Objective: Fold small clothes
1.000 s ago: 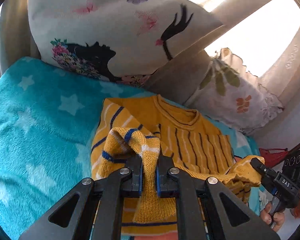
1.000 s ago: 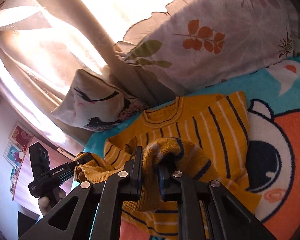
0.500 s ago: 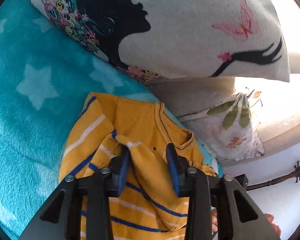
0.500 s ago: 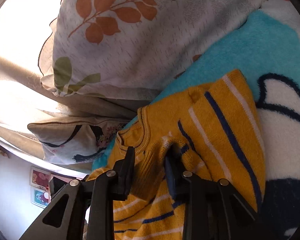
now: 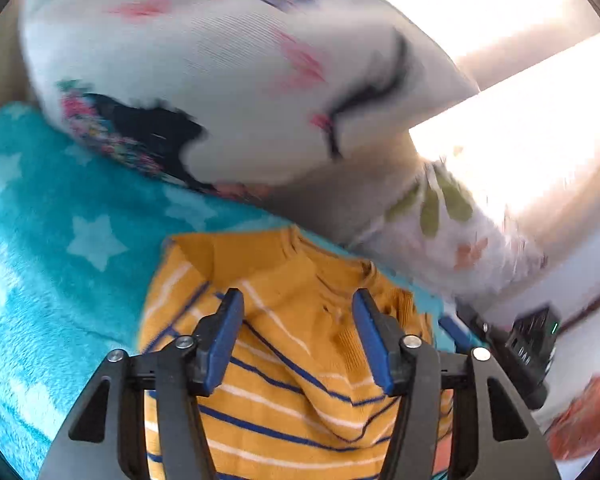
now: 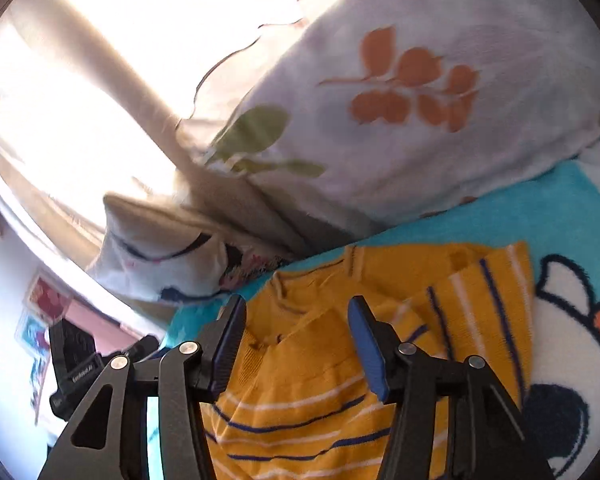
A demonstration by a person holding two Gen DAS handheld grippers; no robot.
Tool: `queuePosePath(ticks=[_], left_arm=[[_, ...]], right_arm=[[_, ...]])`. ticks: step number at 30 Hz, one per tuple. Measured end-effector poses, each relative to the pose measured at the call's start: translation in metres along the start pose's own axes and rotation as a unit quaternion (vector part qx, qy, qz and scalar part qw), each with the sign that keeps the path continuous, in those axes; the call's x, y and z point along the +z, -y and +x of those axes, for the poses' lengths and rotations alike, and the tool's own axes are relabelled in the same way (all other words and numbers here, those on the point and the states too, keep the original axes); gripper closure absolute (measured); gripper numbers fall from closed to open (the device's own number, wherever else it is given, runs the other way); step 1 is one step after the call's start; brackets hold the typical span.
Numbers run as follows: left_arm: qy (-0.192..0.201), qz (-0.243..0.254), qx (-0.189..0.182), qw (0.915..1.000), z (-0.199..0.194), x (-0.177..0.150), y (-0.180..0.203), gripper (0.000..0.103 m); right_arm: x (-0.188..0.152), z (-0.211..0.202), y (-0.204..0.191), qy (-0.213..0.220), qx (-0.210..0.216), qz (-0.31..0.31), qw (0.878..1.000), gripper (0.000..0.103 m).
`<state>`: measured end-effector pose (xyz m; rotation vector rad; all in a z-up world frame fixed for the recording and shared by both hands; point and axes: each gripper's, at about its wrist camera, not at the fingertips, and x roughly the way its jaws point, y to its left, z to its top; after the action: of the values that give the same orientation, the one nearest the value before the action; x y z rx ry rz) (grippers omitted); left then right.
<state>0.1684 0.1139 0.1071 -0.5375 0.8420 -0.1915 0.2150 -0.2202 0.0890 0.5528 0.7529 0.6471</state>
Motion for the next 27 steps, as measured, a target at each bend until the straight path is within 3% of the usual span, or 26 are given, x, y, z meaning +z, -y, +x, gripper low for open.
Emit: queuePosePath(ticks=[2, 4, 8, 10, 12, 14, 15, 17, 19, 22, 23, 27], left_arm=[[-0.034, 0.035, 0.016, 0.9987, 0.024, -0.005, 0.009, 0.047], [-0.051, 0.042, 0.054, 0.9964, 0.052, -0.004, 0.009, 0.047], [-0.045, 0.033, 0.14, 0.9885, 0.091, 0.008, -0.018, 0.049], [-0.03, 0.011, 0.144, 0.9891, 0.093, 0.013, -0.033, 0.058], [-0.019, -0.006, 0.137, 0.9904, 0.092, 0.015, -0.044, 0.06], [-0.011, -0.014, 0.121, 0.9925, 0.089, 0.016, -0.051, 0.06], [-0.01, -0.019, 0.115, 0.9932, 0.088, 0.016, -0.053, 0.06], [-0.013, -0.034, 0.102, 0.9941, 0.083, 0.018, -0.061, 0.06], [-0.022, -0.052, 0.083, 0.995, 0.076, 0.02, -0.067, 0.061], [-0.022, -0.057, 0.063, 0.9962, 0.046, 0.016, -0.071, 0.06], [-0.015, -0.054, 0.061, 0.9966, 0.033, 0.013, -0.071, 0.06], [0.001, -0.051, 0.058, 0.9971, -0.016, -0.005, -0.084, 0.044]], right_arm=[[-0.011, 0.023, -0.015, -0.048, 0.013, -0.038, 0.998, 0.048], [-0.02, 0.049, -0.021, -0.089, -0.005, -0.061, 0.994, 0.048], [-0.019, 0.08, -0.006, -0.096, -0.124, -0.111, 0.981, 0.052], [-0.011, 0.072, 0.013, -0.066, -0.181, -0.117, 0.974, 0.06], [0.0, 0.056, 0.036, -0.028, -0.216, -0.076, 0.973, 0.06], [0.008, 0.038, 0.061, 0.002, -0.216, -0.015, 0.976, 0.064], [0.011, 0.03, 0.072, 0.013, -0.205, 0.012, 0.979, 0.072], [0.013, 0.017, 0.084, 0.026, -0.211, 0.035, 0.977, 0.073], [0.015, 0.005, 0.083, 0.034, -0.214, 0.029, 0.976, 0.07], [0.011, -0.027, 0.078, 0.046, -0.222, 0.021, 0.974, 0.049], [0.008, -0.04, 0.076, 0.051, -0.212, 0.02, 0.976, 0.047], [-0.015, -0.083, 0.072, 0.043, -0.174, 0.022, 0.984, 0.038]])
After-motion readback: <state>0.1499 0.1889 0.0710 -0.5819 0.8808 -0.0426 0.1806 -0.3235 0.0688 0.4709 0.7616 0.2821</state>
